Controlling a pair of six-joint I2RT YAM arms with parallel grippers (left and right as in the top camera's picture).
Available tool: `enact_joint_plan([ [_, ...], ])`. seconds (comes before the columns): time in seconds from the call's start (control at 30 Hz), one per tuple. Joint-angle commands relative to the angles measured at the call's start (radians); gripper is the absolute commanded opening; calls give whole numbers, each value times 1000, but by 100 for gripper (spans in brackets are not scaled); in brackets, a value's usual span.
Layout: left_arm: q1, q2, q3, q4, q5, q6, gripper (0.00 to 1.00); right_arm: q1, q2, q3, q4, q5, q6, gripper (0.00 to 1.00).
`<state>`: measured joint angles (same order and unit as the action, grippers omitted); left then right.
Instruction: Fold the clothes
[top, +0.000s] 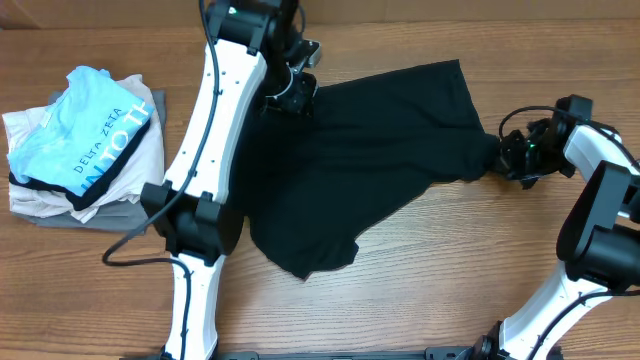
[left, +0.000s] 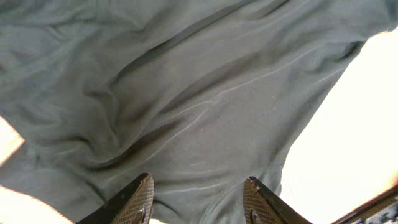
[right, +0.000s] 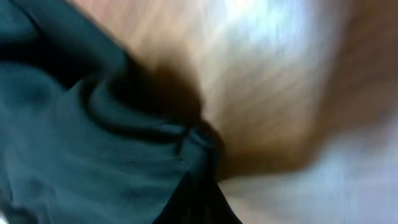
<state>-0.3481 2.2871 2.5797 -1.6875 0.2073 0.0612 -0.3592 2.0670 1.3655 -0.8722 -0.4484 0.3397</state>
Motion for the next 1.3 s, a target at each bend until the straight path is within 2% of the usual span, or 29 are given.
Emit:
enact_joint_plan([
  [0.0, -40, -55, -6, -3, -61, -9, 49, -5, -81, 125, -91, 63, -3, 4],
  [0.1, -72, -58, -60, -3, -61, -10, 47, -6, -118, 259, -213, 158, -3, 4],
  [0.2, -105, -58, -156, -3, -61, -10, 40, -6, -124, 333, -275, 227, -2, 4],
  [0.33, -144, -58, -262, -3, -61, -16, 40, -10, -122, 325, -238, 283, 6, 5],
  [0.53, -208, -58, -381, 1, -61, -14, 39, -8, -122, 323, -151, 234, 6, 4],
  [0.8, -320, -58, -483, 77, -54, -53, 46, 11, -122, 323, -156, 212, 6, 4],
  [1.13, -410, -58, -788, 218, 4, -142, 47, 11, -122, 323, -169, 212, 6, 4],
  [1.27, -412, -58, -843, 269, 5, -171, 55, 11, -122, 323, -168, 212, 6, 4],
])
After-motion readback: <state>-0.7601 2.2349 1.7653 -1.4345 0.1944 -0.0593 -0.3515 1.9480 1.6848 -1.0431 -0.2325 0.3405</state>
